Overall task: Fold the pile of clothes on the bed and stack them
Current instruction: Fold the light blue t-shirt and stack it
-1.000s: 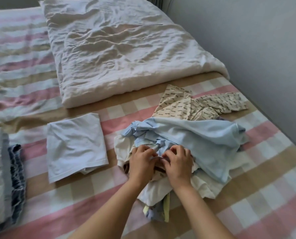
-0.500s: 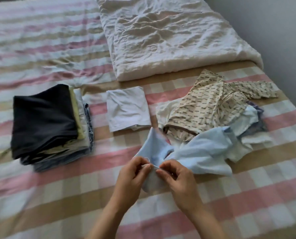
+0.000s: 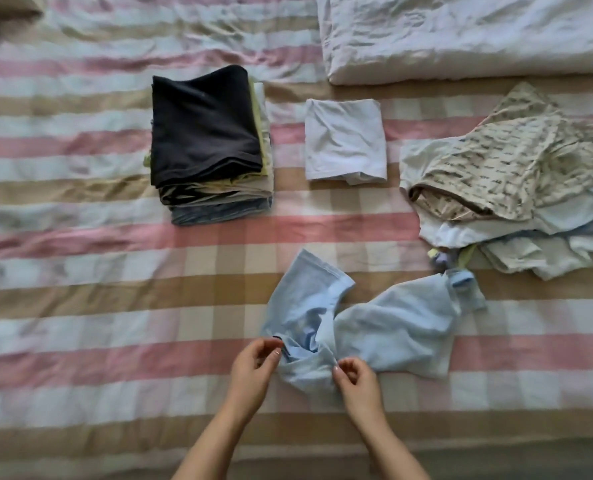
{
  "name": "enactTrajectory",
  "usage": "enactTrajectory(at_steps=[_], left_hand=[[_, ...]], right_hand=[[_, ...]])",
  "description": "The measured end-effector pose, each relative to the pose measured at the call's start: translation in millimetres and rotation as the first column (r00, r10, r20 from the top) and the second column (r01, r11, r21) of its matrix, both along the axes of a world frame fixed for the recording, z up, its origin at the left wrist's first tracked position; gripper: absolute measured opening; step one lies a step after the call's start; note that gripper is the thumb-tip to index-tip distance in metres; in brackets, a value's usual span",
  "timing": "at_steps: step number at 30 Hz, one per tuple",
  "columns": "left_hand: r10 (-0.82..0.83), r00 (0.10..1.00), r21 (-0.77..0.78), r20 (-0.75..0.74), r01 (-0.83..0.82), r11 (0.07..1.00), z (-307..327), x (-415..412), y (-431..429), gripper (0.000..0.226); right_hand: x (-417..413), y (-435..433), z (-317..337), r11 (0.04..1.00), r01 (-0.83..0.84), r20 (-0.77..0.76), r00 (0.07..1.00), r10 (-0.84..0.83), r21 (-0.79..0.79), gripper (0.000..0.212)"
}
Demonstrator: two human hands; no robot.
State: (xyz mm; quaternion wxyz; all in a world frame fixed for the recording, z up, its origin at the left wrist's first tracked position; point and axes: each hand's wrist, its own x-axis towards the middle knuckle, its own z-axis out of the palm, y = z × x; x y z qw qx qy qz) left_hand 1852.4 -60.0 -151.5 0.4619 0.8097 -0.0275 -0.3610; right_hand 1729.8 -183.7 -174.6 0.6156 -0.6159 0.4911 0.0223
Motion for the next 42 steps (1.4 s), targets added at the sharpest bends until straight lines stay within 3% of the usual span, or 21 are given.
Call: enactTrajectory(at_steps=[6, 13, 16, 19, 21, 23, 25, 28, 30, 32, 34, 36, 37, 40, 42], left_hand=[[0.363, 0.931, 0.1, 0.019, -0.363, 0.926, -26, -6, 25, 0.011], [0.517, 0.836, 0.207, -0.187, -0.481, 0.852, -46, -20, 37, 0.02], [0.537, 0.794, 0.207, -0.286, -0.495, 0.844, -49, -28, 38, 0.016], [0.569, 0.772, 0.223, -0.283, -0.524, 0.822, -49, -39, 39, 0.01], [0.622, 0.746, 0.254, -0.239, -0.57, 0.782, -49, -49, 44, 0.013], [0.698, 0.671, 0.285, -0.251, -0.638, 0.716, -50, -66, 47, 0.023], [0.767, 0.536, 0.32, -0.353, -0.701, 0.637, -47, -88, 42, 0.03], [0.778, 0.235, 0.358, -0.582, -0.786, 0.504, -46, -106, 20, 0.032], [0.737, 0.045, 0.381, -0.674, -0.834, 0.4, -52, -105, 9, 0.032], [0.727, -0.04, 0.401, -0.685, -0.854, 0.331, -59, -98, 5, 0.026], [0.731, -0.062, 0.397, -0.68, -0.869, 0.296, -61, -91, 5, 0.02], [0.731, -0.043, 0.361, -0.682, -0.888, 0.285, -57, -87, 11, 0.014], [0.731, -0.019, 0.334, -0.682, -0.898, 0.287, -53, -84, 14, 0.011], [0.749, 0.096, 0.2, -0.656, -0.934, 0.295, -38, -65, 27, 0.009], [0.757, 0.232, 0.089, -0.61, -0.93, 0.357, -25, -42, 36, 0.01]], right_hand=[[-8, -3, -3, 0.927, -0.372, -0.072, 0.927, 0.369, -0.039, 0.014], [6, 7, 2, 0.91, -0.387, -0.099, 0.922, 0.375, -0.151, 0.017], [8, 20, -7, 0.855, -0.493, -0.137, 0.869, 0.475, -0.162, 0.018], [8, 28, -11, 0.809, -0.557, -0.159, 0.83, 0.534, -0.188, 0.019], [19, 29, -8, 0.771, -0.556, -0.12, 0.827, 0.549, -0.311, 0.017], [41, 26, -8, 0.611, -0.563, -0.092, 0.773, 0.627, -0.557, 0.015], [70, 24, -12, 0.388, -0.58, -0.139, 0.663, 0.735, -0.717, 0.017], [105, 22, -30, 0.008, -0.784, -0.373, 0.305, 0.876, -0.621, 0.036], [119, 22, -42, -0.201, -0.822, -0.505, 0.118, 0.855, -0.533, 0.039], [125, 21, -47, -0.284, -0.808, -0.58, 0.085, 0.81, -0.516, 0.036], [131, 18, -44, -0.324, -0.822, -0.635, 0.06, 0.77, -0.469, 0.027], [135, 11, -39, -0.302, -0.855, -0.654, 0.056, 0.754, -0.422, 0.022], [136, 5, -36, -0.236, -0.873, -0.638, 0.105, 0.763, -0.426, 0.023], [133, -16, -18, 0.092, -0.835, -0.475, 0.395, 0.786, -0.542, 0.019], [129, -29, 0, 0.313, -0.75, -0.311, 0.561, 0.767, -0.582, 0.013]])
